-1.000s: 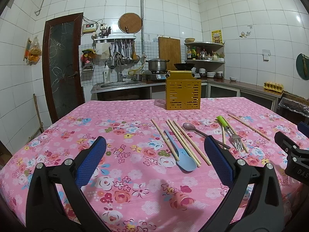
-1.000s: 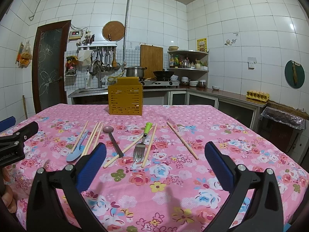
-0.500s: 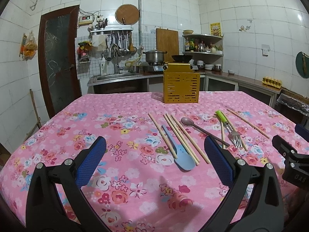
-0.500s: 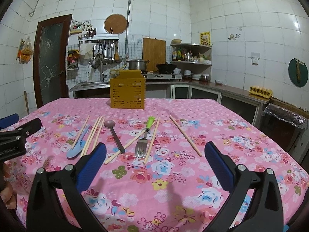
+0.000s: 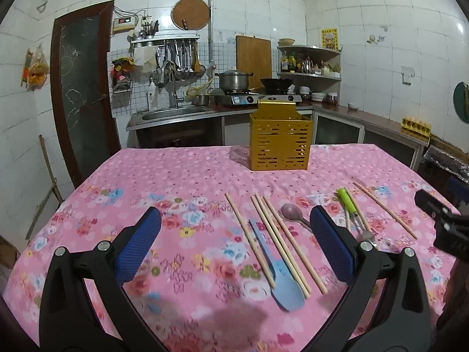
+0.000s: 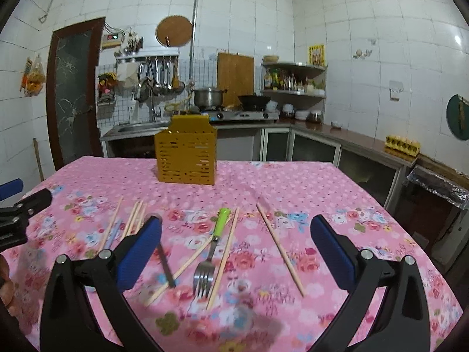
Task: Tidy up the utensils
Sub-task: 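Grasp a wooden chopstick with the left tool while the right tool grasps another chopstick, then lift both held chopsticks and carry them above the yellow holder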
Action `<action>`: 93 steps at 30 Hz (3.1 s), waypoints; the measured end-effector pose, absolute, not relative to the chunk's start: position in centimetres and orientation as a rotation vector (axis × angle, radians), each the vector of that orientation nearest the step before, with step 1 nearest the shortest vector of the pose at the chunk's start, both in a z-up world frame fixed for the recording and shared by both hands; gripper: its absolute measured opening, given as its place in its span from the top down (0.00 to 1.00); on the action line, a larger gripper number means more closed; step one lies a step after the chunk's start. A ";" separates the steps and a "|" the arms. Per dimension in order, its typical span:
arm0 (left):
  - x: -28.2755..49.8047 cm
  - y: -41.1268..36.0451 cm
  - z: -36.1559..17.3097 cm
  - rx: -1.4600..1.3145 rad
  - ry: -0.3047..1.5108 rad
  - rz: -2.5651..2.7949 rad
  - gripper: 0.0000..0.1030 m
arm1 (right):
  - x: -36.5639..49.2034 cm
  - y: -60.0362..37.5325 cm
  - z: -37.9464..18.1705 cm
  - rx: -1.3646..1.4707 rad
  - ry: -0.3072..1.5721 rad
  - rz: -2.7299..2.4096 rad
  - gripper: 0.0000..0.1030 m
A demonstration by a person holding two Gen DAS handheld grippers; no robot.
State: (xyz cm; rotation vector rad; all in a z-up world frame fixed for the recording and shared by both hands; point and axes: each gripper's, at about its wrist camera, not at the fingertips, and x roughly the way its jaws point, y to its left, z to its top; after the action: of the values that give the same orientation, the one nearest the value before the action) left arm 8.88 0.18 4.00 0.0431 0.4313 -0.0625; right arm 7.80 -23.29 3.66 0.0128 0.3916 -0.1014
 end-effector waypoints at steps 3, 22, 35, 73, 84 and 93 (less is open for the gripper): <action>11.4 0.1 3.9 0.057 0.471 -0.094 0.05 | 10.3 -24.0 3.6 0.024 0.433 -0.116 0.04; 27.4 0.3 -2.0 0.037 0.805 -0.076 0.05 | 26.3 -29.3 -2.6 -0.035 0.775 -0.141 0.04; 29.0 0.8 -3.4 0.008 0.878 -0.077 0.13 | 29.8 -31.3 -5.6 0.021 0.886 -0.067 0.42; 32.9 -1.0 -5.0 0.067 1.025 -0.125 0.91 | 32.9 -30.9 -5.6 0.044 0.999 0.001 0.86; 32.4 -0.5 -4.0 0.043 1.000 -0.140 0.96 | 32.4 -31.8 -3.7 0.137 0.968 0.001 0.94; 30.3 0.9 0.2 -0.044 0.883 -0.209 0.96 | 30.2 -30.6 0.3 0.137 0.810 0.005 0.94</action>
State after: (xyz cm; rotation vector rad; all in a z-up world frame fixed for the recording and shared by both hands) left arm 30.31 0.87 0.21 -0.0438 0.8827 -0.2086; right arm 30.16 -30.59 0.26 0.1372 0.8104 0.0048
